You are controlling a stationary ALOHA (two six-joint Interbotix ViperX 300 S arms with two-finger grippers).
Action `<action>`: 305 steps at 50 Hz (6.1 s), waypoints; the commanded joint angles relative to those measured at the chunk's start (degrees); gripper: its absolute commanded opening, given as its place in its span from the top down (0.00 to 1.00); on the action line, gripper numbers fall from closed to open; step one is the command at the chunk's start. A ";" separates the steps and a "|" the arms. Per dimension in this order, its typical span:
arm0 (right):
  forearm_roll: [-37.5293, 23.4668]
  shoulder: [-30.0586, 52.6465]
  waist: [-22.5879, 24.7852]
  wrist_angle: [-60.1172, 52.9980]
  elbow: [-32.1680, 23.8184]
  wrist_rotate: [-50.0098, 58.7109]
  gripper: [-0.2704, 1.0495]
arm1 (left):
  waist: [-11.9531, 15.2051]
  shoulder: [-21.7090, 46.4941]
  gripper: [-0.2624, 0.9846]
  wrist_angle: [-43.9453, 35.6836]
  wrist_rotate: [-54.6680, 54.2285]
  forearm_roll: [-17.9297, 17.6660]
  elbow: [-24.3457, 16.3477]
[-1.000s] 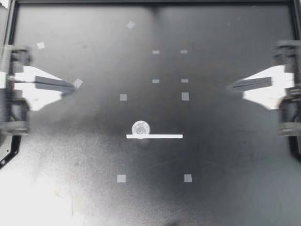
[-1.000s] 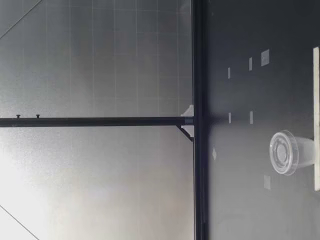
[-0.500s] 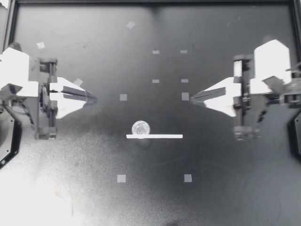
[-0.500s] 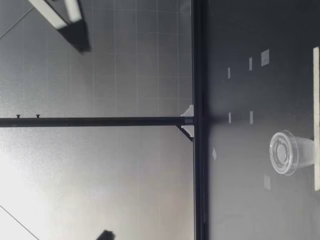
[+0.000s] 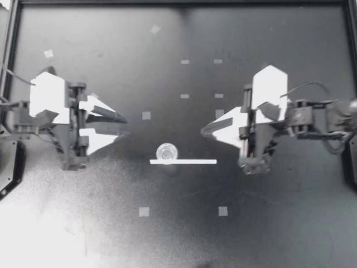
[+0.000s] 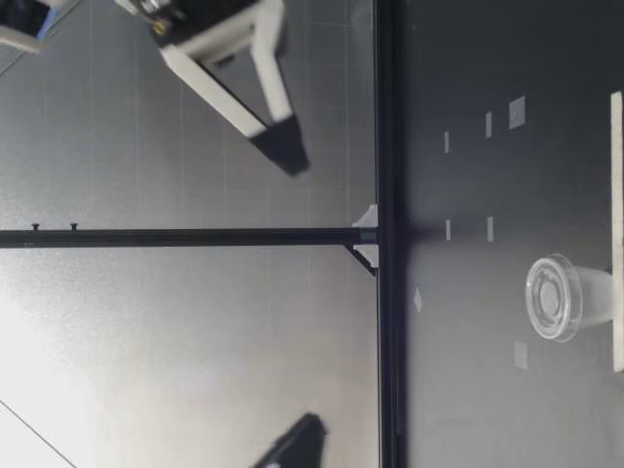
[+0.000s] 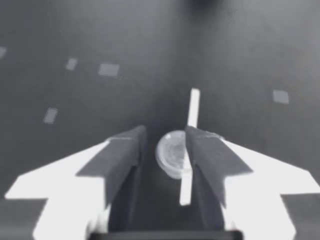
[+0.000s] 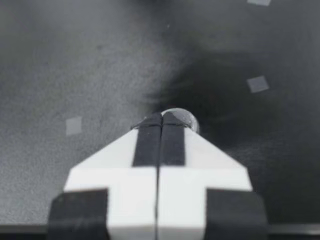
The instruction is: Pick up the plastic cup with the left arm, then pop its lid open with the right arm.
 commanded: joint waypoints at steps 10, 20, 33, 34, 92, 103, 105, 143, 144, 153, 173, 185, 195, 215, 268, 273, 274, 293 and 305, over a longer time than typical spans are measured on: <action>-0.09 5.27 0.88 -0.53 -4.04 0.53 0.86 | 0.00 7.56 0.42 -2.20 -0.18 0.18 -2.20; -0.09 8.88 0.88 -0.53 -5.71 0.79 0.85 | -1.05 13.10 0.40 -2.29 -0.09 0.26 -4.22; -0.09 13.71 0.88 -0.53 -8.00 3.43 0.85 | -2.37 18.19 0.40 -2.29 0.18 0.35 -5.62; -0.09 14.06 0.88 -0.53 -8.17 3.69 0.85 | -2.64 18.54 0.40 -2.20 0.44 0.35 -5.71; -0.18 22.85 1.41 -0.44 -12.74 7.65 0.86 | -2.81 29.00 0.32 -3.69 3.87 0.53 -10.99; -0.18 24.87 1.41 -0.35 -12.92 8.79 0.85 | -2.81 30.23 0.32 -3.87 3.87 0.53 -11.87; -0.09 24.96 1.41 -0.26 -12.92 8.96 0.85 | -2.81 30.41 0.32 -3.96 3.87 0.53 -12.04; -0.26 24.79 1.41 0.18 -11.34 10.11 0.85 | -2.81 31.99 0.32 -5.10 3.78 0.53 -13.97; -0.26 24.79 1.41 0.18 -11.34 10.11 0.85 | -2.81 32.17 0.32 -5.01 3.87 0.53 -14.06; -0.26 24.70 1.41 0.09 -11.34 10.11 0.85 | -2.90 33.84 0.32 -3.96 3.87 0.62 -15.38; -0.26 24.87 1.41 0.09 -11.51 10.11 0.86 | -2.81 34.01 0.40 -3.25 3.96 1.05 -15.56; -0.26 24.26 1.41 0.35 -11.51 10.11 0.85 | -2.81 33.84 0.45 -3.34 3.96 1.05 -15.56; -0.18 18.63 1.32 3.69 -10.11 10.46 0.85 | -2.90 30.32 0.46 -3.78 4.04 1.14 -14.33; 2.55 2.99 1.32 -23.03 6.77 34.72 0.54 | -2.90 16.44 0.54 -25.49 5.62 0.44 -6.42; -15.21 -1.41 -4.31 -70.49 6.33 52.29 0.27 | -2.90 18.46 0.55 -37.44 5.80 -0.18 -3.69; -13.62 -1.14 -4.22 -70.31 7.73 51.86 0.27 | -2.81 18.46 0.55 -37.44 5.45 -0.18 -3.60; -13.62 -0.97 -4.22 -70.31 7.82 51.86 0.27 | -2.81 18.46 0.55 -37.44 5.36 -0.18 -3.69; -13.62 0.70 -4.31 -70.31 7.91 51.94 0.27 | -2.81 18.46 0.55 -37.44 5.01 -0.18 -3.69; -17.58 -0.35 -4.31 -61.26 8.70 35.68 0.27 | -2.90 18.54 0.55 -37.44 4.92 -0.18 -3.60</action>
